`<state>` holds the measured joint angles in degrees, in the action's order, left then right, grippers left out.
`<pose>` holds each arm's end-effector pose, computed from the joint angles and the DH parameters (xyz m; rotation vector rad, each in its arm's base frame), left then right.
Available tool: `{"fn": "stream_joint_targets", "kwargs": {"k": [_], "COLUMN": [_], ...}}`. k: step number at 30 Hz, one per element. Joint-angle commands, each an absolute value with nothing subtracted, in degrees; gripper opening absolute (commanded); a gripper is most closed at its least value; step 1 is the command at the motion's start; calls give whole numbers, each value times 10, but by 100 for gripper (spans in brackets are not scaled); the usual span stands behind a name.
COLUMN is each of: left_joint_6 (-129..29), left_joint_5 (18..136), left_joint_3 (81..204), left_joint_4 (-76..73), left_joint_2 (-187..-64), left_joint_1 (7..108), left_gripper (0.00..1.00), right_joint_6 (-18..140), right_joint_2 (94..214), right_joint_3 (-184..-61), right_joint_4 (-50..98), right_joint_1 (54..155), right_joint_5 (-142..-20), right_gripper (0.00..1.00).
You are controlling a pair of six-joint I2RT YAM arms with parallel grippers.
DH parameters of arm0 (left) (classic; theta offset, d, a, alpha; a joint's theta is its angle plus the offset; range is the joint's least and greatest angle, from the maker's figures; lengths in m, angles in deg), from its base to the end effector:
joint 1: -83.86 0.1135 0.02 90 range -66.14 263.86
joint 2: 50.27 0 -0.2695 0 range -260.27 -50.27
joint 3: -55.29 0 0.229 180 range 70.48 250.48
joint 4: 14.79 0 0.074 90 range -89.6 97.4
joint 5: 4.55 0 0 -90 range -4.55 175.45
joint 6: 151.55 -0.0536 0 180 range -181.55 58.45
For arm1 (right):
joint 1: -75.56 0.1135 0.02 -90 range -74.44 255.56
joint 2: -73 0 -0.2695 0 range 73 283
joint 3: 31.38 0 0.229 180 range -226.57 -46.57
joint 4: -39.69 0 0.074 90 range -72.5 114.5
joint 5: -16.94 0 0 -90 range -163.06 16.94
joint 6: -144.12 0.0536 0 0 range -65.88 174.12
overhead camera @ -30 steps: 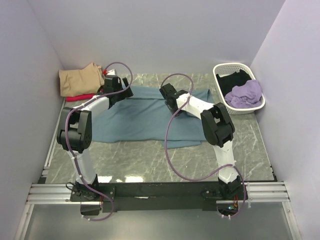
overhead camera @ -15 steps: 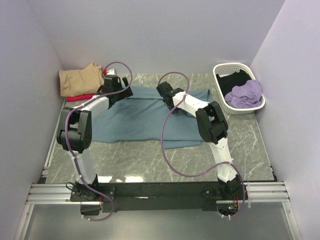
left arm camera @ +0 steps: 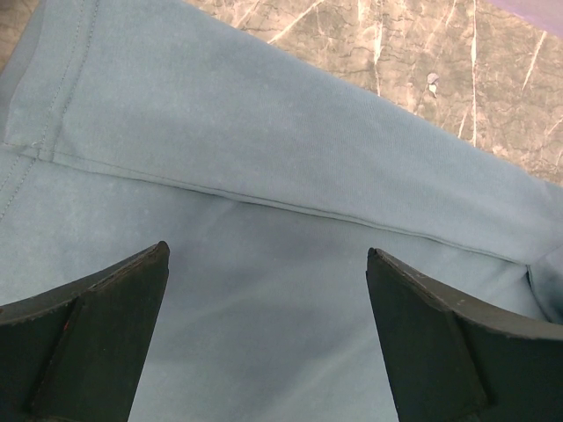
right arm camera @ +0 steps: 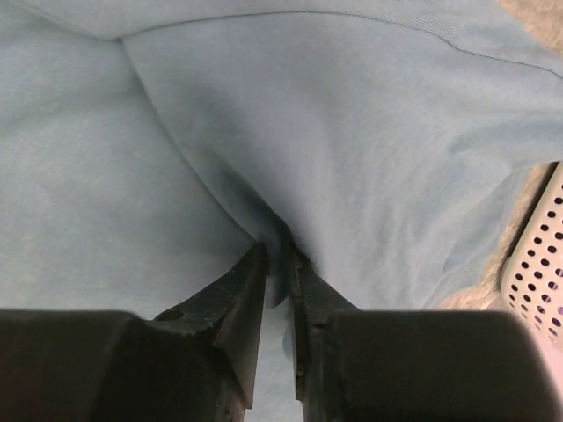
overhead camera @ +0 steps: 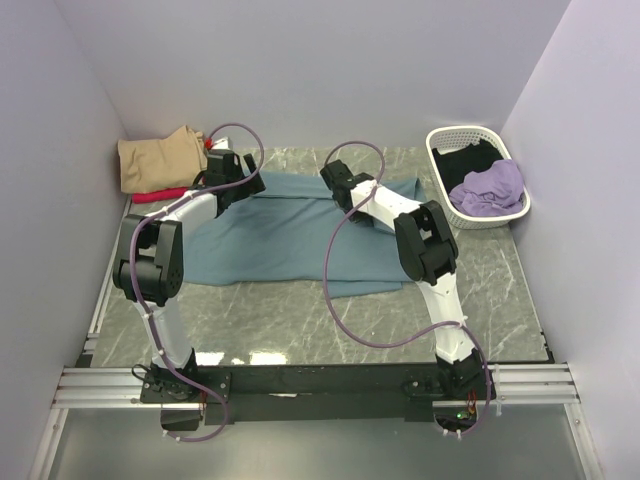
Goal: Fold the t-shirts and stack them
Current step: Fold the tshirt
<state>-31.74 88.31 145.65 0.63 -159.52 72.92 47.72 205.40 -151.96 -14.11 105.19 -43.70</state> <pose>0.4235 -0.0791 0.2219 -0.3875 2.1558 -0.3515 0.4265 0.2123 0.1557 -0.6576 2.4933 -0.5487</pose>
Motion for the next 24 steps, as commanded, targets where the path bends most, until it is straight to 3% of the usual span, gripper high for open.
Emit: {"fn": "stream_joint_targets", "kwargs": {"k": [1,7,11,24], "left_joint_6": [-316,-317,-316,-317], "left_joint_5": [876,873,870,864], "left_joint_3": [1468,1469,1474,1478], "left_joint_4": [-14,-14,-11,-7], "left_joint_2": [-1582,-1585,-1588,-1586], "left_joint_1": [730,730,731,731], "left_gripper": [99,100,99,99], "right_joint_6": [475,479,487,498], "right_joint_2": [2062,2059,2029,1967], "right_joint_3": [-1538,-1541,-1535,-1527], "right_joint_4": [-140,-143,-144,-163], "right_joint_1": [1048,1047,1049,1064], "right_joint_5": [-427,-435,-459,-534], "right_gripper": [20,14,0,0]}}
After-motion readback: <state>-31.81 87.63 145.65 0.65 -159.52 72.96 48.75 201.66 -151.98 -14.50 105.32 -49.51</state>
